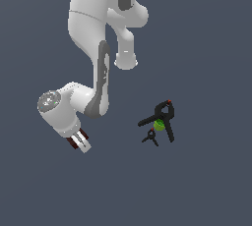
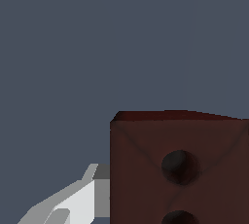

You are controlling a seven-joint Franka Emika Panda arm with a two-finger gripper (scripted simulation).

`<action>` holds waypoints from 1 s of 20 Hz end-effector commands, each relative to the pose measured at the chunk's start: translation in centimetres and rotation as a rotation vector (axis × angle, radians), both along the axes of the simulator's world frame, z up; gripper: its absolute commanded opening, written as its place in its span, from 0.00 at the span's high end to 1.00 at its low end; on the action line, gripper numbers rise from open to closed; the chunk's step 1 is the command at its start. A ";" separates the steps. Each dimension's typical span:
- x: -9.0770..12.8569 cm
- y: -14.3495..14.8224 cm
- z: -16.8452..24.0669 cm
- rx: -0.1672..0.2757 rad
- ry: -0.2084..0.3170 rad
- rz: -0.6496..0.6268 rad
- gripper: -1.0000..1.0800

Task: Pick up a designated object from a clutter of objects.

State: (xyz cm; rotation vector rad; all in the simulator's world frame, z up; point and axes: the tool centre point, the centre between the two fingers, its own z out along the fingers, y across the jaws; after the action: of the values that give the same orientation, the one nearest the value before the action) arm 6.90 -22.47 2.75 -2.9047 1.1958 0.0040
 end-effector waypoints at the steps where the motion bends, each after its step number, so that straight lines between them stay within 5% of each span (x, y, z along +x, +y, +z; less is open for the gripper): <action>1: 0.0 0.0 0.4 -0.001 -0.002 0.000 1.00; 10: -0.7 -0.1 4.5 0.000 -0.002 0.000 1.00; 20: -2.4 -0.5 14.7 0.001 -0.002 -0.001 1.00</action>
State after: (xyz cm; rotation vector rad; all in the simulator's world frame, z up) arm 4.75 -22.89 15.48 -2.9030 1.1968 0.0056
